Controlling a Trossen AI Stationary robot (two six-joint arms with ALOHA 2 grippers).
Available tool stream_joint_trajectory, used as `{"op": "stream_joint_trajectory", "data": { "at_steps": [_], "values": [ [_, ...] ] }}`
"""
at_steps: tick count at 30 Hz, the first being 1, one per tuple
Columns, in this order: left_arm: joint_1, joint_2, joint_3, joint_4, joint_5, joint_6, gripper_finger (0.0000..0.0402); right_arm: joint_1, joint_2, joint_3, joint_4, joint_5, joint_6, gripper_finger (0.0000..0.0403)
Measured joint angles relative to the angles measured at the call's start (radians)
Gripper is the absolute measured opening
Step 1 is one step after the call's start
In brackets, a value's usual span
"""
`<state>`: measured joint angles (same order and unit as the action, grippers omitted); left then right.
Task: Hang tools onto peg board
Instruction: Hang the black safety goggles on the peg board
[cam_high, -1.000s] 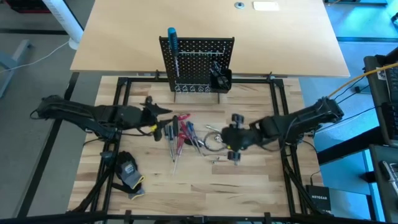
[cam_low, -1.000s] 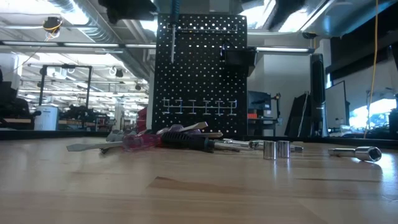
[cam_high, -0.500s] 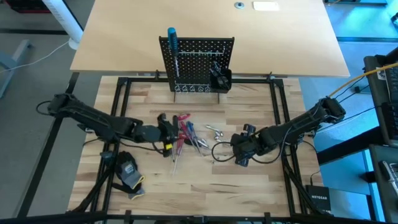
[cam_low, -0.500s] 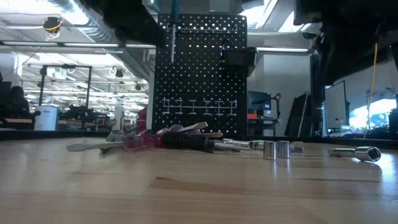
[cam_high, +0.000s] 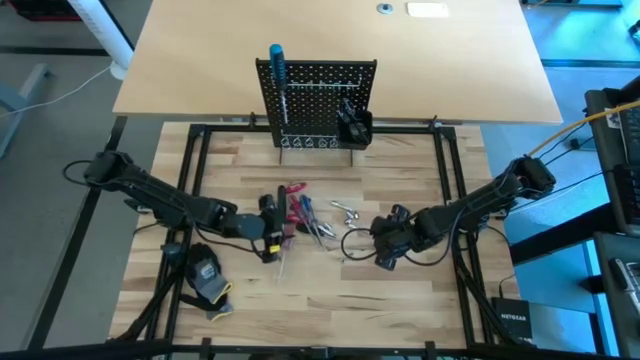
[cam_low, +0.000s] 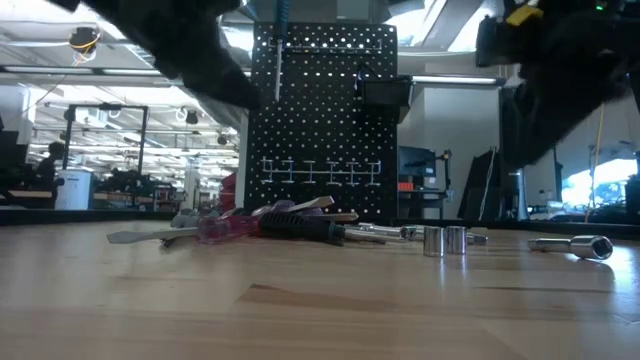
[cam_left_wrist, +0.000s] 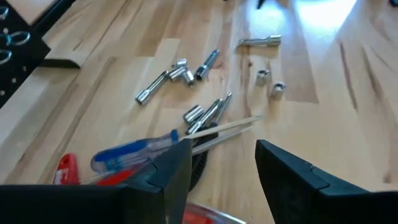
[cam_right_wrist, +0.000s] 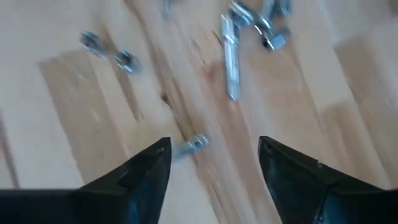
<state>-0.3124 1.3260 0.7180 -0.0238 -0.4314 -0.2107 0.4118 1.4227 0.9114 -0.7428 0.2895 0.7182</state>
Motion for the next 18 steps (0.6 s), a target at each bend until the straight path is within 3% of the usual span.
{"op": "stream_joint_trajectory", "data": {
  "at_steps": [7,11,15,18],
  "values": [
    [0.045,-0.023,-0.125,0.206,0.001,0.004,0.0168,-0.063,0.0,-0.001,0.105,0.128,-0.157,0.0253],
    [0.059,-0.023,-0.152,0.226,0.001,0.002,0.0168,-0.13,-0.01,0.0,0.146,0.139,-0.274,0.0253],
    [0.059,-0.023,-0.155,0.223,0.001,0.002,0.0168,-0.199,-0.093,0.045,0.117,0.157,-0.385,0.0253],
    [0.059,-0.023,-0.155,0.224,0.001,0.007,0.0168,-0.261,-0.184,0.1,0.12,0.228,-0.491,0.0253]
  ]
}}
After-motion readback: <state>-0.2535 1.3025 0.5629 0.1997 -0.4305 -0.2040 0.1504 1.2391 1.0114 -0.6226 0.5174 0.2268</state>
